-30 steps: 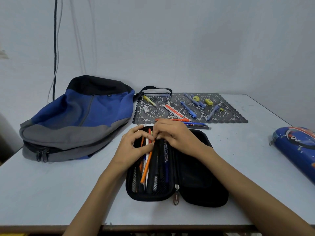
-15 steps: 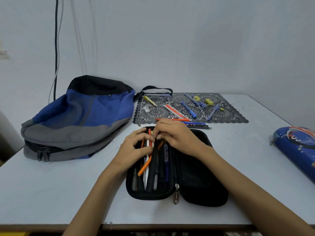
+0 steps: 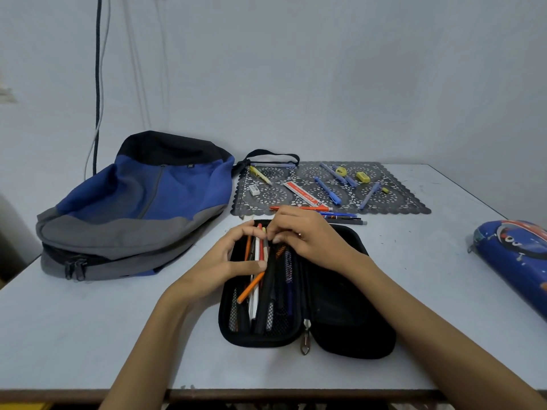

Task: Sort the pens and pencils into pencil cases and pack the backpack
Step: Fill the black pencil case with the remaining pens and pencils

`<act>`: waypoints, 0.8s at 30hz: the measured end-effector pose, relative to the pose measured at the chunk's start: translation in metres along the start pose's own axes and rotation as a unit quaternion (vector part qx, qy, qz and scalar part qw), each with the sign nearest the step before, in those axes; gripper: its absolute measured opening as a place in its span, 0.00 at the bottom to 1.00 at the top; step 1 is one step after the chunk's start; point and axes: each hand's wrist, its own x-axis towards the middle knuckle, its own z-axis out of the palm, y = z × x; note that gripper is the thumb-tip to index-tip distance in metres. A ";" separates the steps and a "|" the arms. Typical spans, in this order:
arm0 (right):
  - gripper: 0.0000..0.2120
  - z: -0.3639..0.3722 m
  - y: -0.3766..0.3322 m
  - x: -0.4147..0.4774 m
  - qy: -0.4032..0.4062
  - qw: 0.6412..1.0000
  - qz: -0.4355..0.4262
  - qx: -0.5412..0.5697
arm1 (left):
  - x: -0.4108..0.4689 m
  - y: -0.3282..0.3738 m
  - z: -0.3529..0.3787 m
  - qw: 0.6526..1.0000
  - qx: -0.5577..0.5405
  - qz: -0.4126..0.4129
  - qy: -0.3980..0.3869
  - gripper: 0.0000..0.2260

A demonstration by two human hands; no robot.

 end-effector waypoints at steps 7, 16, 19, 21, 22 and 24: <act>0.07 0.002 0.002 0.000 0.011 1.000 -0.004 0.005 | 0.005 -0.006 0.000 0.999 0.035 -0.013 0.002 0.20; 0.07 0.003 0.003 -0.001 0.014 1.000 0.005 0.013 | 0.022 -0.031 0.004 0.973 0.195 0.038 0.116 0.17; 0.07 0.004 0.002 -0.001 0.013 1.000 0.005 0.015 | 0.024 -0.030 0.005 0.971 0.199 0.039 0.130 0.18; 0.06 0.003 0.002 -0.001 0.011 1.000 0.008 0.012 | 0.024 -0.031 0.004 0.968 0.211 0.050 0.128 0.21; 0.06 0.003 0.003 -0.001 0.009 1.000 0.009 0.012 | 0.023 -0.032 0.003 0.967 0.218 0.049 0.123 0.24; 0.05 0.002 0.002 -0.001 0.006 1.000 0.009 0.011 | 0.020 -0.029 0.002 0.969 0.220 0.028 0.105 0.29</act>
